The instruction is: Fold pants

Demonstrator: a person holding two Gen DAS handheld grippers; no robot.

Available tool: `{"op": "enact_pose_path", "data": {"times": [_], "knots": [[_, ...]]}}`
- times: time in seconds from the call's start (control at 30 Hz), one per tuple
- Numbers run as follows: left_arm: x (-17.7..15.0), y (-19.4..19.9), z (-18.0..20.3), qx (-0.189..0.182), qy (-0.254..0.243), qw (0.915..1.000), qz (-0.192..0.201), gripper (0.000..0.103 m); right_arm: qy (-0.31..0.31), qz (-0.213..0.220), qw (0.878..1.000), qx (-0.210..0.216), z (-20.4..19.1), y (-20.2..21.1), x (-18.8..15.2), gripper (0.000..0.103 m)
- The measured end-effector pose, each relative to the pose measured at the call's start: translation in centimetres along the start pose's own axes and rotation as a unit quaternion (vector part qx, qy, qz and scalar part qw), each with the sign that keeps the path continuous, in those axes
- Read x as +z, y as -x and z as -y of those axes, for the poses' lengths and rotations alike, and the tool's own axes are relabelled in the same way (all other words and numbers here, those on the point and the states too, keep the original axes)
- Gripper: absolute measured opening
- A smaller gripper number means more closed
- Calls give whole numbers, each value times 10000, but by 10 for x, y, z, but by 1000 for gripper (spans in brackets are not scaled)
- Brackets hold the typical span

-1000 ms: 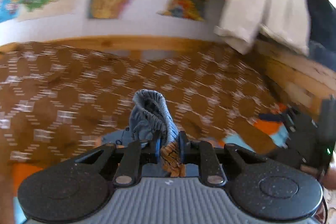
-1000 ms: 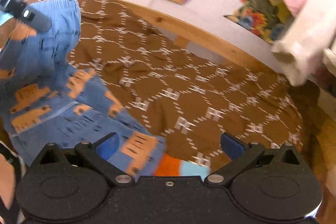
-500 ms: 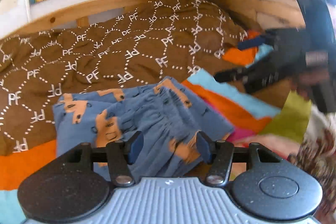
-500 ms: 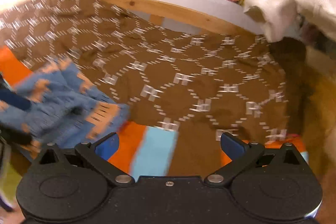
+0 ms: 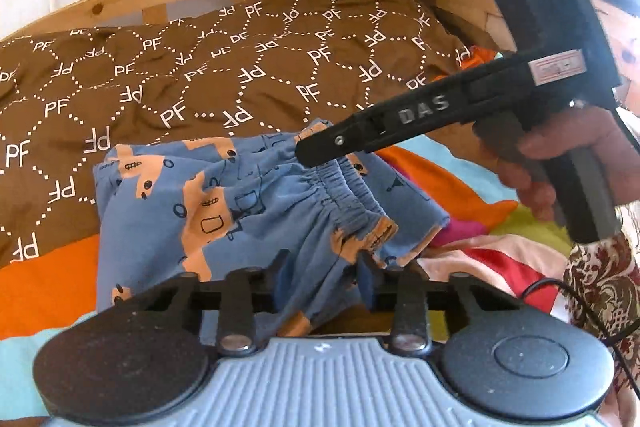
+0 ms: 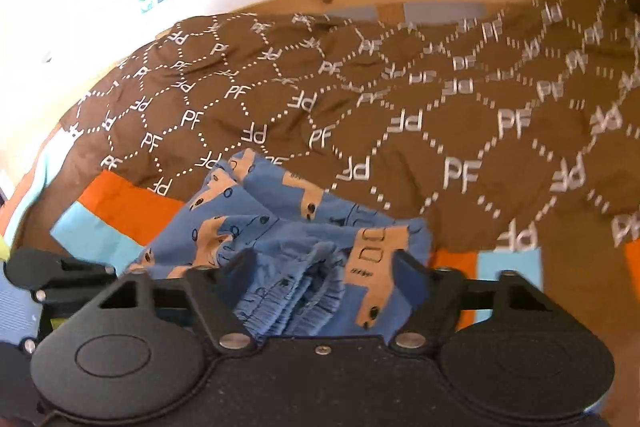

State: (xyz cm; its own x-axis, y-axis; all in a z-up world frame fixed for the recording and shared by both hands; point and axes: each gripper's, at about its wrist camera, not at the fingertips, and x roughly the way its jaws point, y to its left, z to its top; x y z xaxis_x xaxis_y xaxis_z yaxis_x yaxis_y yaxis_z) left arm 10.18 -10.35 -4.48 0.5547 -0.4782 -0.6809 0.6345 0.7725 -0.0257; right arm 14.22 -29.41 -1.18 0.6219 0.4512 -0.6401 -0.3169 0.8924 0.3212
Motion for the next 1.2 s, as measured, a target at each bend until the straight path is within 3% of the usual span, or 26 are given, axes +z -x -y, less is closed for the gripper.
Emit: {"op": "enact_pose_path", "data": {"times": [0.07, 0.2, 0.37, 0.67, 0.83, 1.0, 1.1, 1.13, 1.17, 1.2], "knots": [[0, -1, -2, -96, 77, 9999, -10, 26, -240, -59, 9997, 20, 3, -5, -1, 49], [1, -2, -4, -186, 271, 9995, 4, 16, -493, -86, 9987, -7, 8, -8, -6, 39], [3, 2, -3, -115, 310, 9994, 112, 6, -699, -22, 9975, 30, 9, -7, -9, 17], [24, 12, 17, -274, 276, 9988, 292, 5, -208, 396, 9986, -278, 0, 28, 1, 12], [27, -6, 30, -454, 429, 9977, 261, 5, -120, 352, 9979, -538, 12, 35, 2, 12], [19, -31, 32, -480, 529, 9974, -61, 5, -292, 129, 9976, -621, 30, 22, -10, 12], [16, -23, 22, -561, 581, 9966, -169, 13, -159, 118, 9977, -649, 30, 20, -19, 25], [16, -17, 18, -559, 589, 9966, -160, 27, -120, 138, 9973, -715, 29, 22, -20, 31], [16, -10, 14, -519, 579, 9969, -131, 53, -117, 181, 9966, -793, 29, 25, -21, 42], [17, -1, 9, -375, 602, 9975, -41, 64, -134, 226, 9956, -897, 29, 28, -20, 49]]}}
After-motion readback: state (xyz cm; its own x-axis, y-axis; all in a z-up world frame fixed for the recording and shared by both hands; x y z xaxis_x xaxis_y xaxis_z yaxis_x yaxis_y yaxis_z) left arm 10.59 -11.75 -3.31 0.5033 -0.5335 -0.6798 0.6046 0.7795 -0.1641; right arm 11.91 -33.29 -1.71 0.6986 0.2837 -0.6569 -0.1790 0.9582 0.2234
